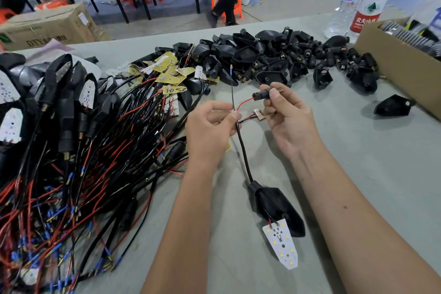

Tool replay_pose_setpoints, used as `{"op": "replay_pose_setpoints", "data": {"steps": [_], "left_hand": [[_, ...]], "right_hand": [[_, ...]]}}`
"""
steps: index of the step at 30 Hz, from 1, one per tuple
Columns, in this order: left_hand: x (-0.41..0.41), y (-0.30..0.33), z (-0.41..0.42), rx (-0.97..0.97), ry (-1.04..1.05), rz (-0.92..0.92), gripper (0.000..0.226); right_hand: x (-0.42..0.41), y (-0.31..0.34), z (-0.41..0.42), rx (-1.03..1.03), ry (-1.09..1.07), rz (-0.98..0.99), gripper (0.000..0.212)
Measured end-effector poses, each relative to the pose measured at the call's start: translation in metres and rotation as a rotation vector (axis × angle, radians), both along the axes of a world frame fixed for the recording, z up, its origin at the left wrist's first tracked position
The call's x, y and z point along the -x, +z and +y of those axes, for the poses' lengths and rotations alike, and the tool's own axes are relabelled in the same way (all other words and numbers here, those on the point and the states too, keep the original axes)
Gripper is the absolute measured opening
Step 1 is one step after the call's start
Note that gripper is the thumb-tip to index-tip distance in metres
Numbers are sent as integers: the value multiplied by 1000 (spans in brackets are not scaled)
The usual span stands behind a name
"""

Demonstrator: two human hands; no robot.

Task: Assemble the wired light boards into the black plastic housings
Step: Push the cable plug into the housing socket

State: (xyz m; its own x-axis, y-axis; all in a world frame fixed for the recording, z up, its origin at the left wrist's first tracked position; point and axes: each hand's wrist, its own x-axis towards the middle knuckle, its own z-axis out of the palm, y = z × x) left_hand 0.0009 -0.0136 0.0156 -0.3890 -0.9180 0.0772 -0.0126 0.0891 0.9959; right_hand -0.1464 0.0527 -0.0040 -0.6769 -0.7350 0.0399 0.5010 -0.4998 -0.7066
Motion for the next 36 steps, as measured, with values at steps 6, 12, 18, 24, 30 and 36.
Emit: {"op": "replay_pose_setpoints", "data": {"steps": [6, 12, 18, 24, 30, 36], "left_hand": [[1, 1, 3, -15, 17, 41, 20], [2, -2, 2, 27, 21, 2, 21], [1, 4, 2, -11, 6, 139, 36], [5, 2, 0, -80, 66, 127, 38], [-2, 6, -4, -128, 124, 311, 28], [-10, 0, -13, 104, 83, -7, 32]], "right_hand": [[-6, -1, -2, -67, 98, 81, 13], [-13, 1, -1, -133, 248, 152, 17], [-22, 2, -2, -206, 295, 322, 11], [-25, 3, -2, -212, 320, 395, 14], [-27, 5, -1, -190, 354, 372, 13], [-24, 5, -5, -206, 145, 145, 10]]}}
